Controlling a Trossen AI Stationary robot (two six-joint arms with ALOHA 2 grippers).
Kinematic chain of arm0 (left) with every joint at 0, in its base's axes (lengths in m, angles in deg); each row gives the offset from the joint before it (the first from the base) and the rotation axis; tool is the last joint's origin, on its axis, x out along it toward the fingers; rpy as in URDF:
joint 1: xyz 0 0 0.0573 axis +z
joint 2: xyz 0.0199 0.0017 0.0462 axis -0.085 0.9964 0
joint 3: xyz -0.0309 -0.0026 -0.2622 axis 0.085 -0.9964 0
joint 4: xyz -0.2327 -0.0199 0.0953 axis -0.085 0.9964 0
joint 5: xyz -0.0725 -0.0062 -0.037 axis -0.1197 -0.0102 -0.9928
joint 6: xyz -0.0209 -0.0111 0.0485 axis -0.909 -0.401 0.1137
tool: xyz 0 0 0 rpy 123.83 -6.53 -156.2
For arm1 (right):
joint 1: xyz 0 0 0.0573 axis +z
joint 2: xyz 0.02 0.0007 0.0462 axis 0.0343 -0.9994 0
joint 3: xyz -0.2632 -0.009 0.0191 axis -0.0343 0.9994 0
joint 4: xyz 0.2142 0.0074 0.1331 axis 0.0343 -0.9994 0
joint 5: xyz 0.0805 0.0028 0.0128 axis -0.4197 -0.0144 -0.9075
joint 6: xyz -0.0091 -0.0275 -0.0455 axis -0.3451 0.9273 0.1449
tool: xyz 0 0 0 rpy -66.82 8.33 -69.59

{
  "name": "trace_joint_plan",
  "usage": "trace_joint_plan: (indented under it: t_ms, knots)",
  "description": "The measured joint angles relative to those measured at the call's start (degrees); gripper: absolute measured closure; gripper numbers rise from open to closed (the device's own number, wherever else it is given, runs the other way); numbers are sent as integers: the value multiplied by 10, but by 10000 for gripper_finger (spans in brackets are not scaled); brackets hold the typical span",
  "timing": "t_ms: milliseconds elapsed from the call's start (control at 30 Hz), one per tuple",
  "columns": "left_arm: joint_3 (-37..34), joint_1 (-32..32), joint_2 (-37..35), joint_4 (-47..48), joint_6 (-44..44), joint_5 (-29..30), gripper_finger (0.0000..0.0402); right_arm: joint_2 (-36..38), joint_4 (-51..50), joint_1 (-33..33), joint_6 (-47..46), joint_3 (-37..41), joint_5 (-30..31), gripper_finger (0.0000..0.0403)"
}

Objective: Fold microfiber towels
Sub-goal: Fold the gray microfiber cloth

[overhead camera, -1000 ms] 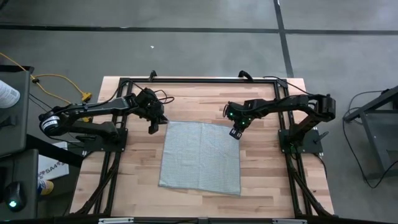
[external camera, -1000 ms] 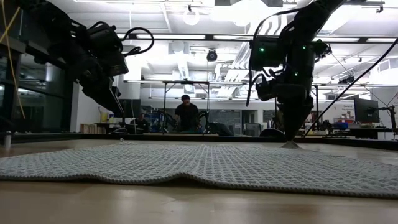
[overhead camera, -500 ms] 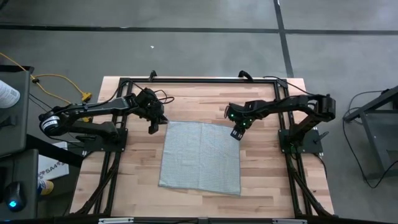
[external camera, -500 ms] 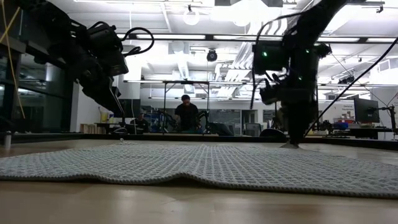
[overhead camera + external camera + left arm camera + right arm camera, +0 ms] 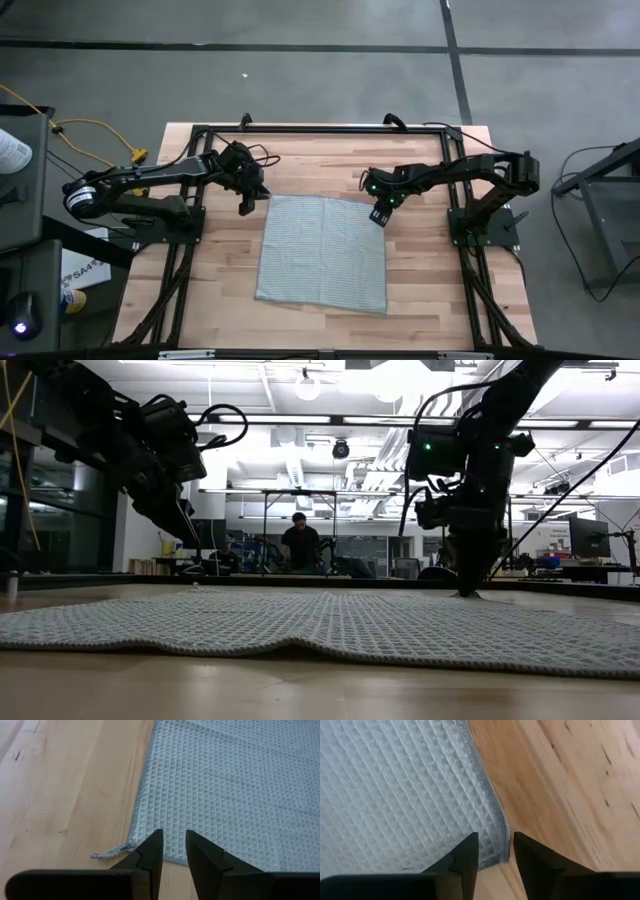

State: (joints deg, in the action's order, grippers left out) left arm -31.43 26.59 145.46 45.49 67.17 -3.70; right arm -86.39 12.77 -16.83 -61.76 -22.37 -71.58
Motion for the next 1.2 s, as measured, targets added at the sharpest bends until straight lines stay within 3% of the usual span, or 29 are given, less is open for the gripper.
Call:
trace_joint_plan:
  t_ms: [300,700,933,1200]
  knots:
    - [0,0,0,0,0,0,318,0,8,-1,3,0,2,299]
    - [0,0,0,0,0,0,318,0,8,-1,6,0,2,391]
    - [0,0,0,-2,31,1,318,1,8,-1,5,0,1,398]
    - [0,0,2,-5,58,78,318,1,8,-1,-10,0,-4,398]
